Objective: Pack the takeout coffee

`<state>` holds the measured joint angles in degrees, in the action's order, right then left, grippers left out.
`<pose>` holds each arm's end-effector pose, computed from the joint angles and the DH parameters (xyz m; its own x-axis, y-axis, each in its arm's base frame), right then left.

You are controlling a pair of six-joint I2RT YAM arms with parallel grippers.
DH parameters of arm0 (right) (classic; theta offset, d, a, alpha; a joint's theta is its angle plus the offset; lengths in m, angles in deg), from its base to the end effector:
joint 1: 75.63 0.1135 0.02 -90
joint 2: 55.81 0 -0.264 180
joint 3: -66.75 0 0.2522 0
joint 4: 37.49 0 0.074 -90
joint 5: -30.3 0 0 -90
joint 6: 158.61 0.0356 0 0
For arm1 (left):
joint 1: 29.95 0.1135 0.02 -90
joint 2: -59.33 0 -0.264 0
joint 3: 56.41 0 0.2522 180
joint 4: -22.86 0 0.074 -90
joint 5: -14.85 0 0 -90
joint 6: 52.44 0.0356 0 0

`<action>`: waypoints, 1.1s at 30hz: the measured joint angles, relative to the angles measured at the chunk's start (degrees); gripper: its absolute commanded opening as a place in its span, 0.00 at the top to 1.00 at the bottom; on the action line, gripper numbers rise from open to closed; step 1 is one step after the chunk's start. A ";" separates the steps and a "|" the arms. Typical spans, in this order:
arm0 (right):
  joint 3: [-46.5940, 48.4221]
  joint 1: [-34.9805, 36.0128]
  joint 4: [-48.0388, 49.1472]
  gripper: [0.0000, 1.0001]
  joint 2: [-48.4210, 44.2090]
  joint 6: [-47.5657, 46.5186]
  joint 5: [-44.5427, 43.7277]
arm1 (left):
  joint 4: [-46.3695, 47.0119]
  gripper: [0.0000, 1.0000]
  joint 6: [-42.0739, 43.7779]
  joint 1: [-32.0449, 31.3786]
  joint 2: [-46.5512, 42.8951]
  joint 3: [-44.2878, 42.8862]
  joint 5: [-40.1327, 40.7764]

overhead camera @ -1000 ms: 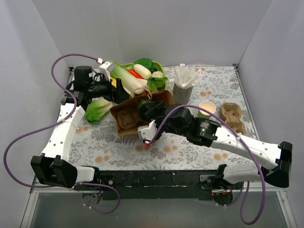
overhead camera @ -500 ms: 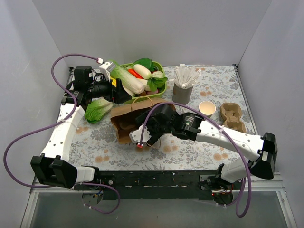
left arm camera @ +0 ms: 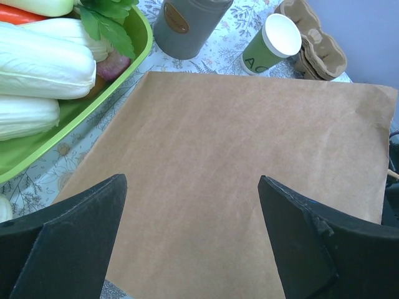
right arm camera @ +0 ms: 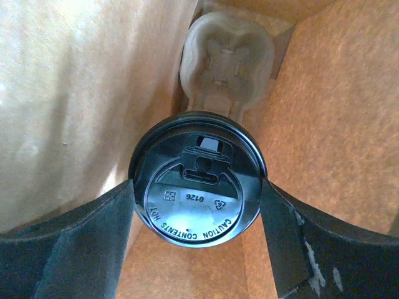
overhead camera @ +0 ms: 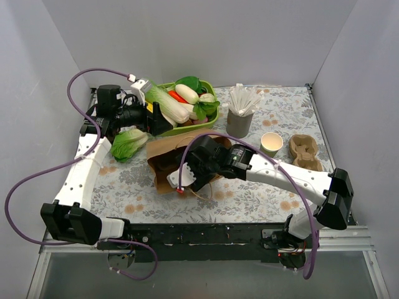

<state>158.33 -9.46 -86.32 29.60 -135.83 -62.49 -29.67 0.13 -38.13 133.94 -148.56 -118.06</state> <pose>0.1350 0.3013 0.3295 0.7231 -0.6423 -0.2543 -0.6006 -0.4026 -0.6908 0.2662 -0.0627 0.3867 -0.8496 -0.3276 -0.4133 0.1762 0.5623 -0.8080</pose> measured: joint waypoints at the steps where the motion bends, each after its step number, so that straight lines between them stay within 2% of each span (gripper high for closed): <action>1: 0.13 -0.35 -0.22 0.99 0.35 -0.35 -0.04 | 0.00 0.12 0.17 0.00 0.35 -0.39 0.00; 12: 4.92 -7.69 -1.68 0.99 5.09 -3.30 0.46 | -0.26 0.12 1.22 0.00 2.99 -1.60 -0.72; 33: 2.86 -12.37 7.15 0.99 9.77 -9.33 7.39 | -1.55 0.12 2.73 0.00 4.83 -2.38 -1.44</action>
<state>161.19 -21.83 -79.18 39.37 -145.17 -55.10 -31.22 2.86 -38.13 138.77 -150.94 -119.50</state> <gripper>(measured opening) 0.827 0.883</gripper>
